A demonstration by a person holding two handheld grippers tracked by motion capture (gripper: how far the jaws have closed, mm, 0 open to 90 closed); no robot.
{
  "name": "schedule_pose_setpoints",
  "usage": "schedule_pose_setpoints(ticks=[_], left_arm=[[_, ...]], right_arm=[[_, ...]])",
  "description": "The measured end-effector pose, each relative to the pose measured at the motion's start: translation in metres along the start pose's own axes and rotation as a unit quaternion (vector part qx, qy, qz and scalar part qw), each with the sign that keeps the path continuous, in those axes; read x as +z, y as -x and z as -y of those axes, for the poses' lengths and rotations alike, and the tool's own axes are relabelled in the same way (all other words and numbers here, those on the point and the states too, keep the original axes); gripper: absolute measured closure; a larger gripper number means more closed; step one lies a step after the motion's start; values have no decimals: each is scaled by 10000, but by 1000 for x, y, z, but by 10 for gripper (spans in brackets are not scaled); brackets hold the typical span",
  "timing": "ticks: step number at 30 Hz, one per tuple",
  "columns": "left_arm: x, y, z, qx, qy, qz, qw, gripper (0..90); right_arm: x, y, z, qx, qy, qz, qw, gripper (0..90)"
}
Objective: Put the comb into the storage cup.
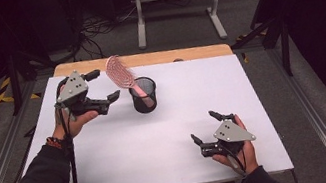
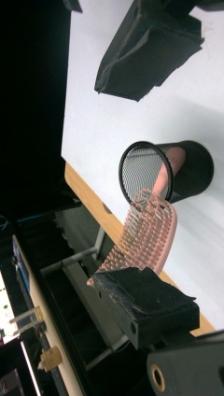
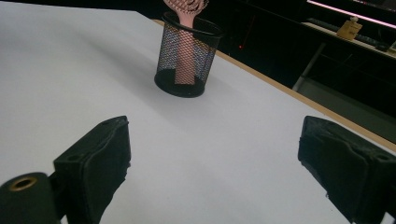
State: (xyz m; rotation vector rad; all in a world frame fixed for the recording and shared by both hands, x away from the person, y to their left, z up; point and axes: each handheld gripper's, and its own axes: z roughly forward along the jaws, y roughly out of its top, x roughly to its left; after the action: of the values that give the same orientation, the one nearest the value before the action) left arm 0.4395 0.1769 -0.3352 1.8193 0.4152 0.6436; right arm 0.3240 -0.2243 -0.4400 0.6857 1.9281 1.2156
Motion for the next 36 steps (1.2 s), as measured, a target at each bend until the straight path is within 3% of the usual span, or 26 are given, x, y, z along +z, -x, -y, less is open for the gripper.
schedule_pose_setpoints(ticks=[7, 23, 27, 36], left_arm=[[-8, 8, 2, 156, 68, 168, 9997, 98], [-22, 17, 16, 440, -165, 188, 9987, 79], [-25, 19, 25, 358, -130, 245, 9990, 78], [-30, 29, 42, 418, -174, 297, 9985, 69]], right_arm=[[-1, 0, 0, -44, 33, -29, 10000, 74], [-2, 3, -1, -40, 76, 13, 10000, 44], [-2, 3, 0, -46, 39, 29, 10000, 44], [-5, 3, 2, -35, 7, 102, 9999, 44]])
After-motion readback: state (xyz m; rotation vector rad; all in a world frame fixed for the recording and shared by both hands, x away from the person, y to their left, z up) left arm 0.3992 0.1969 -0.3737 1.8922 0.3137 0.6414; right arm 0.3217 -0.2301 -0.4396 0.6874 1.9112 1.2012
